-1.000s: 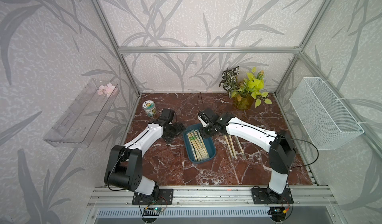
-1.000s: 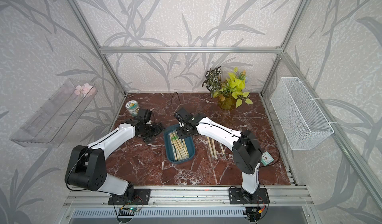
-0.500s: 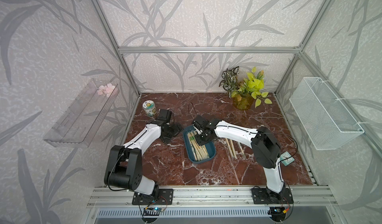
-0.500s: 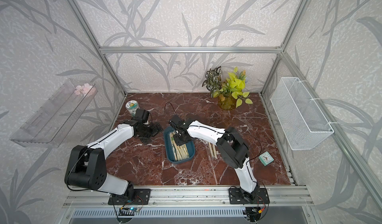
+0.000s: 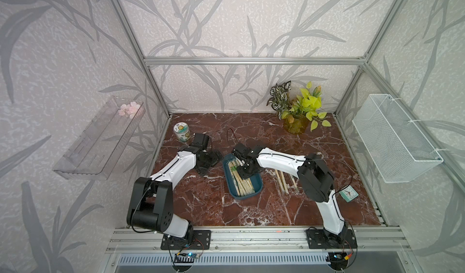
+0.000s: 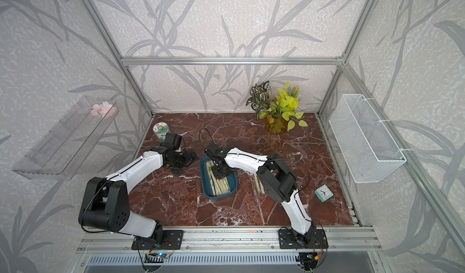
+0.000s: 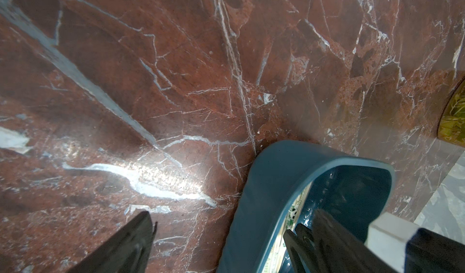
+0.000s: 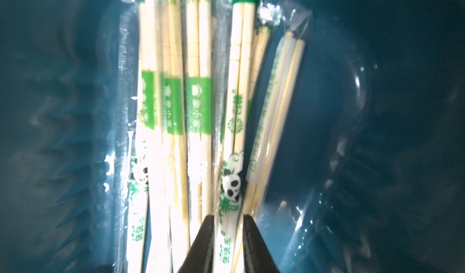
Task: Take the paired disposable chopsticks out of the storage box
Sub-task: Pick up the paired disposable chopsticks from the storage box.
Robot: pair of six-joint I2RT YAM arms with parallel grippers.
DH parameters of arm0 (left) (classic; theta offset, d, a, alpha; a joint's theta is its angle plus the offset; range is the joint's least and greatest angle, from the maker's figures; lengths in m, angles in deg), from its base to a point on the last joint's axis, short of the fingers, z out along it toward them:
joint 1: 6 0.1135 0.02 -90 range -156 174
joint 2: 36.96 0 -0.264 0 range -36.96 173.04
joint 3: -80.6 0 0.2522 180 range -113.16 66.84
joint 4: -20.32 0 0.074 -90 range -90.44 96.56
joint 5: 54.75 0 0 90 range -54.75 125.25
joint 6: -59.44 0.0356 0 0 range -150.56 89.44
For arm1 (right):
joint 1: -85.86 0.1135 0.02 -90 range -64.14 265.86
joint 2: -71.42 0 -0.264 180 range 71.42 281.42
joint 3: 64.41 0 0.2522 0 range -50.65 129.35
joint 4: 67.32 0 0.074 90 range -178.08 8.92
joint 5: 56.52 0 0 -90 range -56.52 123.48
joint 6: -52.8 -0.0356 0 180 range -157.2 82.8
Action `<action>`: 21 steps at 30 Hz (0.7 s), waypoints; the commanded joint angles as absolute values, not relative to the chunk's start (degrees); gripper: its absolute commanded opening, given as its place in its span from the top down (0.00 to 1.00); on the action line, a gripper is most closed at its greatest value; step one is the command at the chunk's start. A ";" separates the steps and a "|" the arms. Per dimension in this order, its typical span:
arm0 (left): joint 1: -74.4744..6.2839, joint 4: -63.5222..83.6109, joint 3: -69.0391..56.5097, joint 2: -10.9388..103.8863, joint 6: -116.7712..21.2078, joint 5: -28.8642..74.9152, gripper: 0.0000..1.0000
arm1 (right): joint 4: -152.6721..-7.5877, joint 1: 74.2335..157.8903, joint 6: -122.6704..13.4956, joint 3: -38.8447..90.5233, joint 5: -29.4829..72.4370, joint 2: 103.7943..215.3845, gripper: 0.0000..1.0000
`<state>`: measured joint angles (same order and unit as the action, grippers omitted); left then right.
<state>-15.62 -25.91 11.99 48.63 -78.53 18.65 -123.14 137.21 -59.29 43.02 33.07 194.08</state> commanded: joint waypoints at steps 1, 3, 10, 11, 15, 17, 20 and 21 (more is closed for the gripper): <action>-15.34 -26.05 12.87 47.68 -77.59 18.47 0.01 | -124.71 137.36 -58.40 44.63 34.46 195.42 0.78; -15.31 -26.04 12.87 47.75 -77.58 18.38 0.01 | -124.87 137.36 -58.30 44.80 34.35 195.91 0.79; -15.31 -25.61 12.78 48.11 -77.75 18.01 0.01 | -125.82 137.36 -57.98 46.06 34.71 197.62 0.79; -15.31 -25.62 12.70 48.14 -77.76 17.98 0.01 | -125.90 137.33 -57.98 46.24 34.69 197.72 0.79; -15.31 -25.65 12.70 48.16 -77.67 17.89 0.01 | -125.91 137.36 -58.00 46.24 34.36 197.55 0.82; -15.31 -25.61 12.77 48.14 -77.67 17.74 0.01 | -125.91 137.30 -58.10 46.21 34.04 197.26 0.85; -15.31 -25.47 12.88 48.17 -77.65 17.68 0.01 | -125.90 137.28 -58.30 45.94 33.67 196.35 0.87; -15.33 -25.43 12.87 48.20 -77.67 17.61 0.01 | -125.91 137.28 -58.45 45.87 33.60 196.09 0.88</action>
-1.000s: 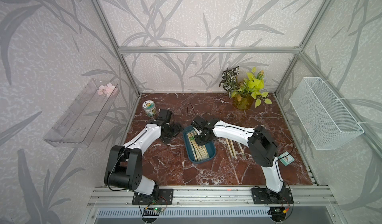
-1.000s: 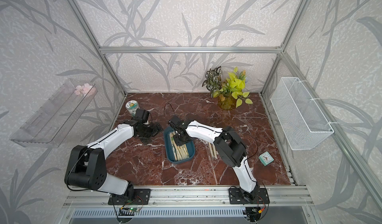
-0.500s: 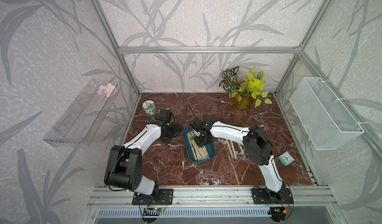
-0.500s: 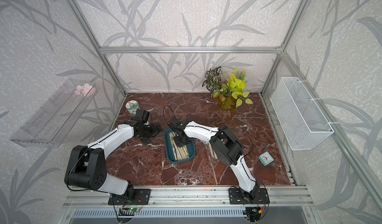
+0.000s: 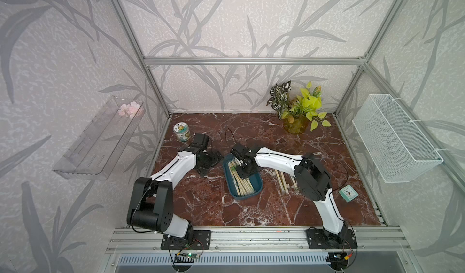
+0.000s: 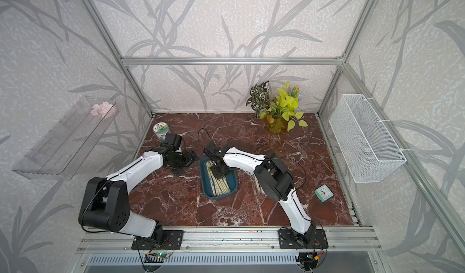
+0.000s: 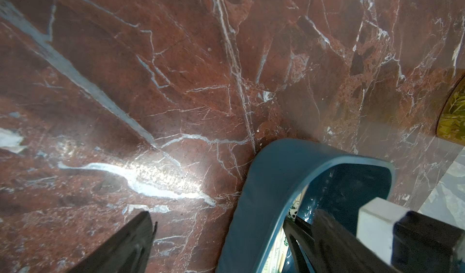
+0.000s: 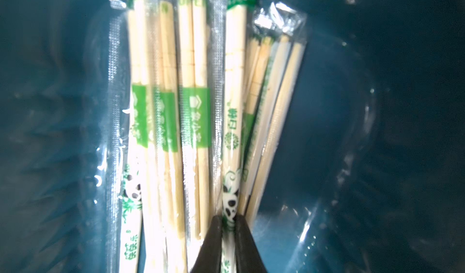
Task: Take the paired disposable chopsticks out of the storage box
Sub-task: Pick up the paired disposable chopsticks from the storage box.
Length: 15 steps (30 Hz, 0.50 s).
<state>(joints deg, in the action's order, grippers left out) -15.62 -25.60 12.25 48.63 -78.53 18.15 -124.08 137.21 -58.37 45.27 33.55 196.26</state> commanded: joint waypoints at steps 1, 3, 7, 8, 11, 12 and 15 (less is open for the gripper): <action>-15.32 -25.36 12.93 48.23 -77.67 17.54 0.01 | -125.91 137.28 -58.65 45.84 33.48 195.64 0.88; -15.33 -25.34 12.88 48.38 -77.63 17.44 0.01 | -125.91 137.06 -58.90 45.72 33.32 194.81 0.89; -15.36 -25.16 12.71 48.47 -77.67 17.28 0.01 | -125.86 136.33 -59.80 45.42 33.06 192.36 0.89; -15.31 -25.07 12.70 48.54 -77.67 17.17 0.01 | -125.75 135.99 -60.03 45.20 32.91 191.58 0.90; -15.36 -24.99 12.61 48.56 -77.76 17.07 0.01 | -124.99 134.97 -60.85 44.06 31.97 189.35 0.91; -15.31 -24.93 12.57 48.69 -77.76 17.06 0.01 | -124.75 134.57 -61.09 43.76 31.54 188.74 0.91; -15.31 -24.67 12.56 48.75 -77.71 17.06 0.01 | -124.02 133.47 -61.90 42.81 29.83 187.50 0.93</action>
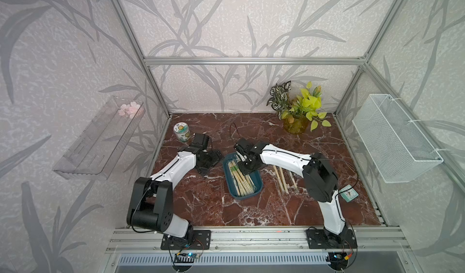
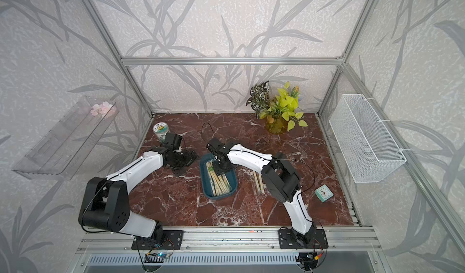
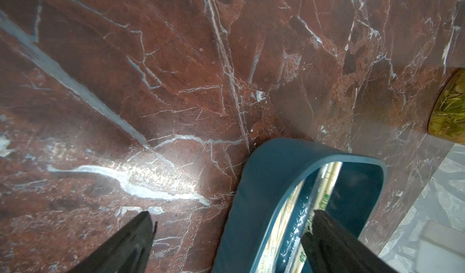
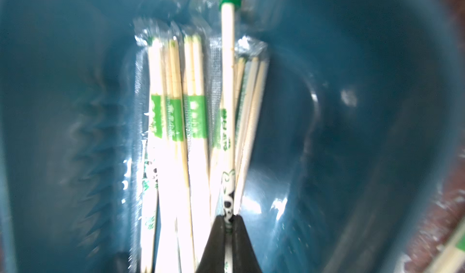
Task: Take the paired disposable chopsticks out of the storage box
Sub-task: Pick up the paired disposable chopsticks from the storage box, then place the paired disposable chopsticks at the center of the board.
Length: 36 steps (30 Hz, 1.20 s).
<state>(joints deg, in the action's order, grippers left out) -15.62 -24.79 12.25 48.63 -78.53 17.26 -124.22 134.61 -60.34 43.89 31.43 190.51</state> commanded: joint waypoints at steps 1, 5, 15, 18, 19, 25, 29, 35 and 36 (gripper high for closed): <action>-15.31 -24.65 12.52 48.86 -77.85 16.97 0.01 | -123.67 133.03 -62.13 42.38 29.35 187.15 0.94; -15.31 -24.33 12.40 49.17 -77.84 16.80 0.01 | -120.95 131.51 -63.77 40.26 25.85 185.69 0.97; -15.40 -24.20 12.00 49.54 -77.76 16.45 0.01 | -117.72 128.07 -66.73 36.79 22.67 179.62 0.97; -15.49 -24.20 11.66 49.65 -77.82 16.13 0.01 | -117.28 126.25 -66.93 35.22 22.63 177.14 0.97; -15.58 -24.29 11.52 49.66 -77.85 16.18 0.01 | -117.16 125.52 -66.99 34.53 22.80 176.16 0.97; -16.52 -24.61 10.94 49.97 -77.92 16.27 0.01 | -117.14 121.18 -65.28 29.96 24.88 172.13 0.96; -17.44 -24.63 10.67 50.23 -78.28 16.33 0.01 | -118.51 119.98 -61.60 27.46 29.41 171.75 0.96; -19.05 -24.64 10.15 50.67 -78.88 16.88 0.01 | -118.04 119.49 -58.68 22.85 32.76 173.42 0.96; -19.32 -24.64 9.98 50.90 -78.98 16.93 0.01 | -117.91 119.47 -58.45 22.39 32.86 173.77 0.96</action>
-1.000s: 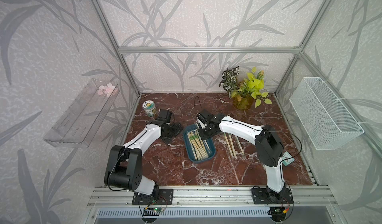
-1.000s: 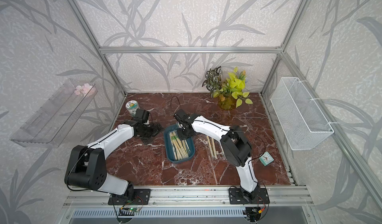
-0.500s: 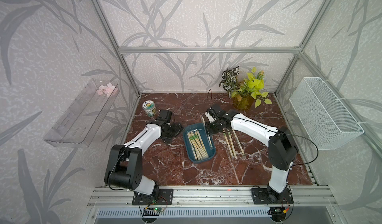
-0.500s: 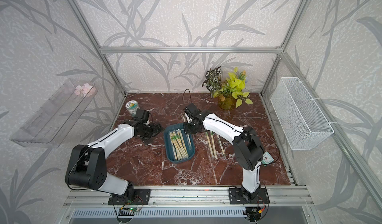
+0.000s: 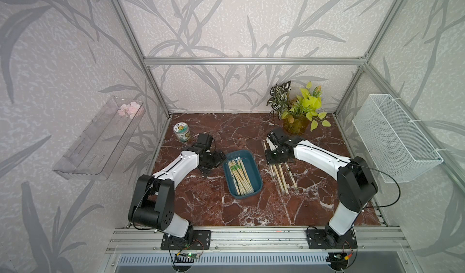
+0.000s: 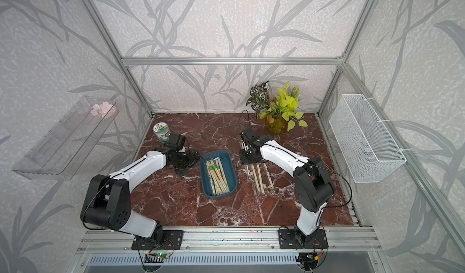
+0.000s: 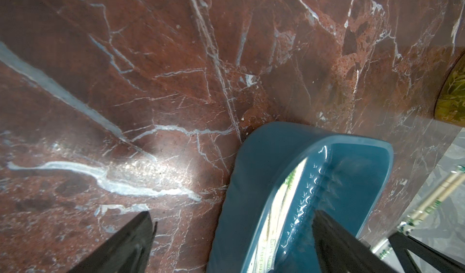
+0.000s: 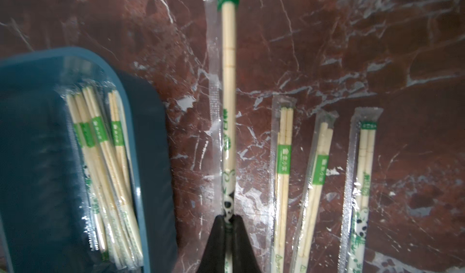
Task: Take the paired disposable chopsticks out of the storage box
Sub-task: Place the paired disposable chopsticks at the center of the board.
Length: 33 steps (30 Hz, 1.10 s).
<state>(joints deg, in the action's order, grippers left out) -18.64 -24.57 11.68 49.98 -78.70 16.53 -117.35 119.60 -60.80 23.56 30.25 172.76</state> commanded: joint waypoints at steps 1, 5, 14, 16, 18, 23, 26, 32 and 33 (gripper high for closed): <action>-19.64 -24.64 9.85 51.06 -79.08 16.97 0.01 | -117.66 119.52 -58.34 21.79 32.95 174.19 0.95; -20.79 -24.73 9.11 51.84 -79.42 17.45 0.01 | -116.90 119.54 -58.00 19.98 33.04 175.46 0.96; -22.17 -24.20 8.08 53.47 -80.22 17.72 0.01 | -116.32 119.63 -57.81 18.10 33.04 177.42 0.95; -22.33 -24.20 7.87 53.70 -80.20 17.74 0.01 | -116.29 119.63 -58.01 18.06 32.88 177.51 0.93; -22.34 -24.28 7.69 53.91 -80.22 17.68 0.01 | -116.30 119.68 -58.18 18.07 32.86 177.50 0.89; -22.43 -24.56 7.36 54.10 -79.89 17.68 0.01 | -116.94 119.67 -59.12 18.57 33.06 177.09 0.70; -22.43 -24.81 7.25 54.11 -79.62 17.68 0.01 | -116.86 119.70 -59.83 18.61 32.62 176.18 0.69; -22.43 -24.99 7.16 54.17 -79.17 17.50 0.01 | -117.67 121.42 -60.76 19.92 31.80 175.40 0.69; -22.43 -24.99 7.16 54.12 -79.07 17.49 0.01 | -117.80 122.04 -61.03 20.19 31.72 175.45 0.69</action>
